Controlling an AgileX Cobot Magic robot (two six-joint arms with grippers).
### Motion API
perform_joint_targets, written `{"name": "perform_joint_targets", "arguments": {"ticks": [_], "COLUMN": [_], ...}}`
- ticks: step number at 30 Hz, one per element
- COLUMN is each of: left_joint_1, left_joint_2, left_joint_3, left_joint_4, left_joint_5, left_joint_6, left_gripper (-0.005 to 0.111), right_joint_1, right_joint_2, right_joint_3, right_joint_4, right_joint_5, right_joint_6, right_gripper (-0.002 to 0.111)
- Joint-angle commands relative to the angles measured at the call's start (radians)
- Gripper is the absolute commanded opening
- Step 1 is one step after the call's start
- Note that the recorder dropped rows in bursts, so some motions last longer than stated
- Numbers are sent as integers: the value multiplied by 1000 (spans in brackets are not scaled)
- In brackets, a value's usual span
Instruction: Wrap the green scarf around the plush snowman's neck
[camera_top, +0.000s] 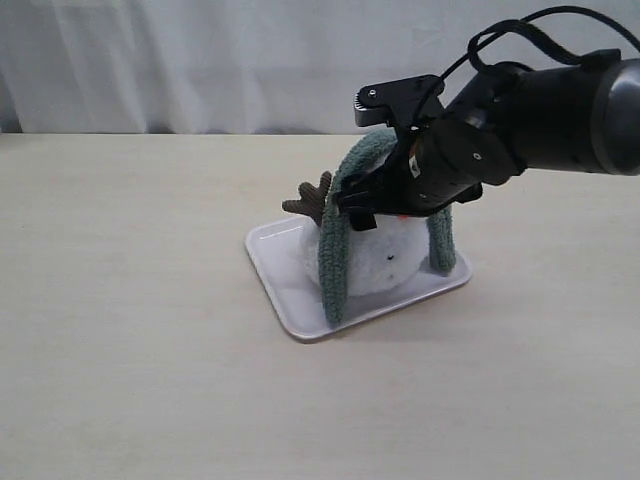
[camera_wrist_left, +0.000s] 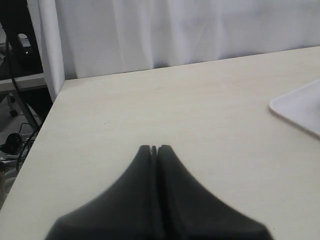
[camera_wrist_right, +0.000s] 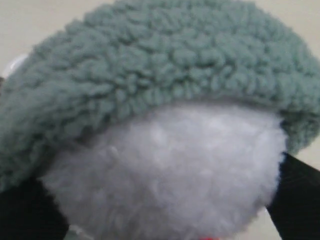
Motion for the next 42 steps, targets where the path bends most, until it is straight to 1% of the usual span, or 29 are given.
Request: {"name": "perform_joint_targets", "arguments": {"ticks": [1, 6, 12, 17, 25, 27, 29, 36, 39, 42], "left_joint_1": [-6, -6, -6, -6, -6, -6, -6, -6, -6, -6], "left_joint_2": [-2, -2, -2, -2, -2, -2, -2, -2, -2, -2], "left_joint_3": [2, 2, 2, 2, 2, 2, 2, 2, 2, 2], "left_joint_4": [-3, -3, -3, -3, -3, -3, -3, -3, -3, -3], "left_joint_5": [-12, -12, -12, -12, -12, -12, -12, -12, -12, -12], "left_joint_6": [0, 0, 0, 0, 0, 0, 0, 0, 0, 0], "left_gripper": [0, 0, 0, 0, 0, 0, 0, 0, 0, 0], "right_joint_1": [0, 0, 0, 0, 0, 0, 0, 0, -12, -42], "right_joint_2": [-9, -9, -9, -9, -68, -98, -131, -219, -220, -202], "right_joint_3": [-28, -69, -113, -113, -113, -113, -113, -115, -146, -211], "right_joint_4": [71, 175, 179, 179, 186, 199, 204, 202, 202, 225], "right_joint_5": [55, 57, 198, 282, 336, 347, 350, 340, 346, 367], "right_joint_6": [-93, -209, -251, -291, -307, -307, -307, -358, -329, -313], "right_gripper": [88, 88, 88, 88, 86, 79, 66, 5, 4, 4]}}
